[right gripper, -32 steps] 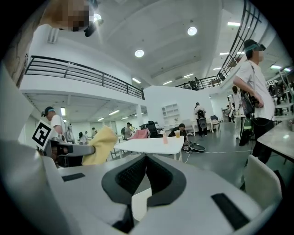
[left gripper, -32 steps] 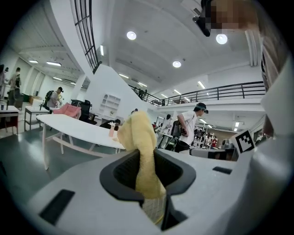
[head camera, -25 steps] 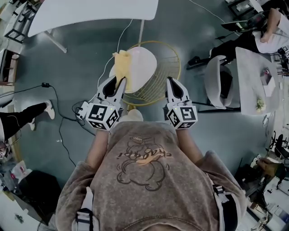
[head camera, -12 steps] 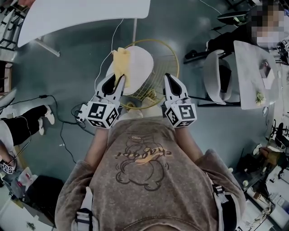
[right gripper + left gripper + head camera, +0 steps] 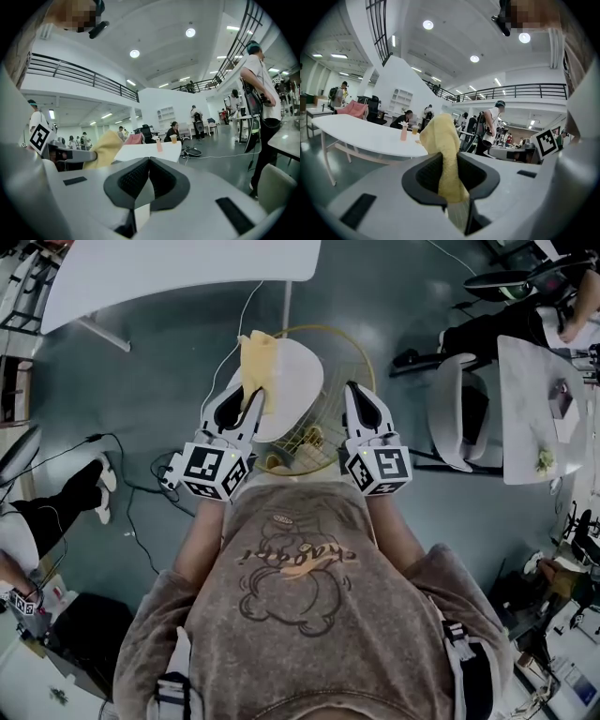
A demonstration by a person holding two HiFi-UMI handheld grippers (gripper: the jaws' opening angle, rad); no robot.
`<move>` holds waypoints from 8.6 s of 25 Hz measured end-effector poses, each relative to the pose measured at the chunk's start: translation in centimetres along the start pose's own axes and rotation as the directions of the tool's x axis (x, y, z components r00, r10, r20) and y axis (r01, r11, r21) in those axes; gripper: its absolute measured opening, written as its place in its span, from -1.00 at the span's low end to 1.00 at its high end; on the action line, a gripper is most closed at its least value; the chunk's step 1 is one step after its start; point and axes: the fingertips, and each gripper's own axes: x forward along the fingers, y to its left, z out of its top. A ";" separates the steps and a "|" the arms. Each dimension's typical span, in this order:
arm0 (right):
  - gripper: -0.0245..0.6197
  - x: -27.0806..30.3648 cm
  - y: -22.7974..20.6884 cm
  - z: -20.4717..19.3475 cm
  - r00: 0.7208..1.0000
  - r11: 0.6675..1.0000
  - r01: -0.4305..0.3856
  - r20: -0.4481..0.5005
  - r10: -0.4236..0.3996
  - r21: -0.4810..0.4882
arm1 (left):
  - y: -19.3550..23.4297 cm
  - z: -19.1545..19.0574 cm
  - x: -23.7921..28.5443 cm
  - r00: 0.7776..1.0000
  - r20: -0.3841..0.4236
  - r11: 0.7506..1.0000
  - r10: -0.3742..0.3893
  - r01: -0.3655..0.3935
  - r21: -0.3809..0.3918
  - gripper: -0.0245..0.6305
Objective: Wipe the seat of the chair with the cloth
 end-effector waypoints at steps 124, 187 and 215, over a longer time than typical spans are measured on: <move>-0.85 13.2 -9.7 -19.6 0.986 0.992 -0.104 -0.121 0.111 0.068 | 5.8 -47.0 29.0 0.733 -0.657 0.961 -0.178 -0.015 -0.277 -0.64; -0.85 12.9 -8.1 -21.4 0.983 0.991 -0.099 -0.146 0.111 0.084 | 19.4 -46.8 18.9 0.738 -0.675 0.910 0.022 -0.294 -0.292 -0.64; -0.85 12.3 -8.8 -21.9 0.984 0.990 -0.083 -0.148 0.099 0.111 | 2.3 -50.9 22.1 0.677 -0.684 0.900 -0.271 -0.075 -0.430 -0.64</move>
